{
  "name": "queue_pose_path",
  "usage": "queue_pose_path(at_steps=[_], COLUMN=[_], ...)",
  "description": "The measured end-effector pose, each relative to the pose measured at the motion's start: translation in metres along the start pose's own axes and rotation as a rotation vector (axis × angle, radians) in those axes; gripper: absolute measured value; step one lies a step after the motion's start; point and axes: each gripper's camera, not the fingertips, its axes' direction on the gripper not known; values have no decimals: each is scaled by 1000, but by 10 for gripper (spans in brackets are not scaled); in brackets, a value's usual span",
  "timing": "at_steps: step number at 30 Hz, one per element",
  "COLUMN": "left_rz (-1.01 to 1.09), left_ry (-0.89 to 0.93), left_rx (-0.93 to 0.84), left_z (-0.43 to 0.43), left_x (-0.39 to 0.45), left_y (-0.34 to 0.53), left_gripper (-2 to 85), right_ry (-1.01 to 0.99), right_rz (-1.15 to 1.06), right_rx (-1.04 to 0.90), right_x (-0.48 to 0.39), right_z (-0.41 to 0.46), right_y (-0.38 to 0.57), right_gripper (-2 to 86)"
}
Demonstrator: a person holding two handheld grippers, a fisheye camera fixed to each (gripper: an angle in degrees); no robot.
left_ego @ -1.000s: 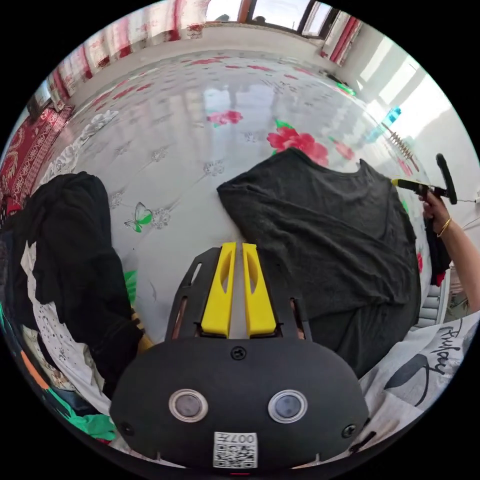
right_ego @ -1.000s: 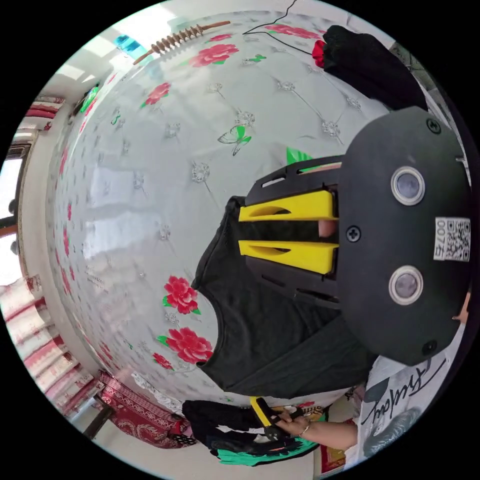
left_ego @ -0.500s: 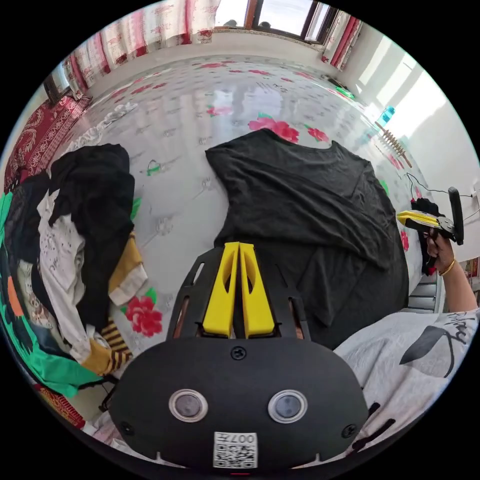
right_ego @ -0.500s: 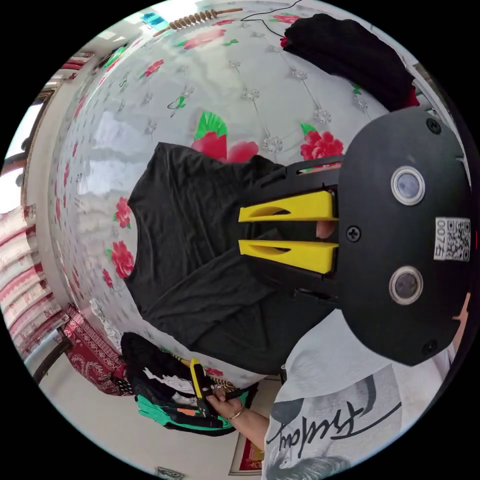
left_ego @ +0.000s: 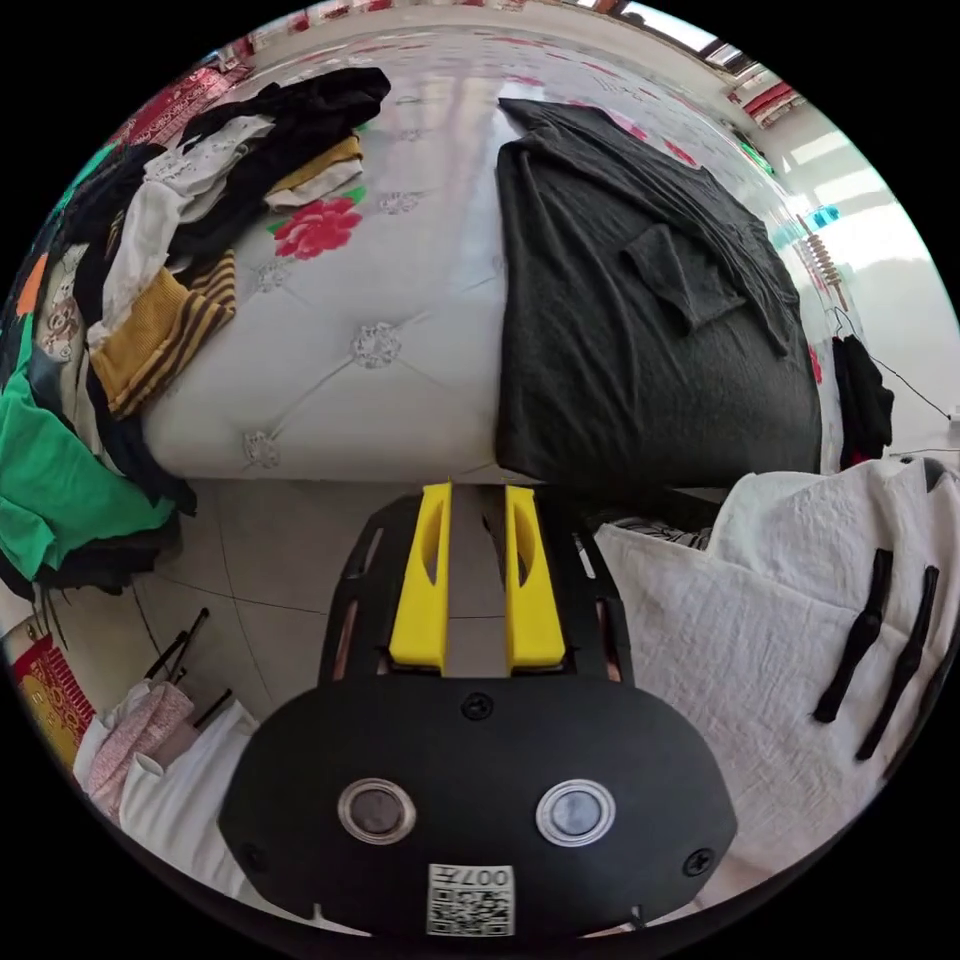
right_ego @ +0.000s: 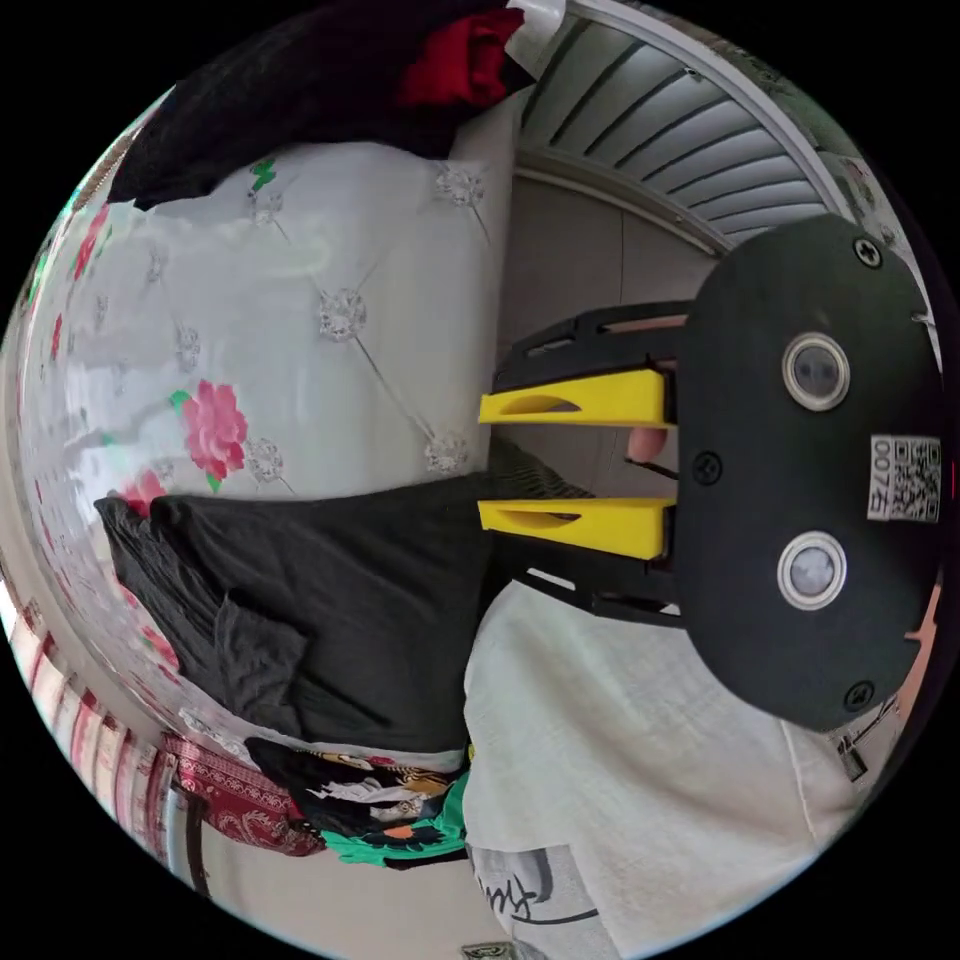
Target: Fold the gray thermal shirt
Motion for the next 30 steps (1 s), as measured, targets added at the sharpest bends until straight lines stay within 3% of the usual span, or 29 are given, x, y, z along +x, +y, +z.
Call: queue_pose_path(at_steps=[3, 5, 7, 11, 14, 21, 25, 28, 30], left_rz=[70, 119, 183, 277, 335, 413, 263, 51, -1], left_ry=[21, -27, -199, -255, -283, -74, 221, 286, 258], left_rx=[-38, -78, -154, -198, -225, -101, 122, 251, 230], left_z=[20, 31, 39, 45, 48, -7, -75, -98, -96], left_x=[14, 26, 38, 48, 53, 36, -15, -61, -70], left_y=[-9, -20, -31, -32, -32, -36, -68, -101, -114], left_gripper=[92, 85, 26, -6, -9, -10, -9, -9, -9], right_ry=[-34, -74, -92, 7, -79, -263, -451, -555, -594], right_rz=[-28, -67, -95, -187, -247, -294, -276, -216, -160], right_rx=[-76, -107, -120, -265, -265, -186, -32, 95, 141], right_x=[7, 5, 1, -10, -16, -7, 11, 28, 35], right_z=[19, 25, 25, 34, 27, -25, -84, -117, -125], right_y=[6, 0, -8, -11, -5, 4, -7, -29, -42], right_gripper=[84, 81, 76, 33, 5, -3, -3, -2, -2])
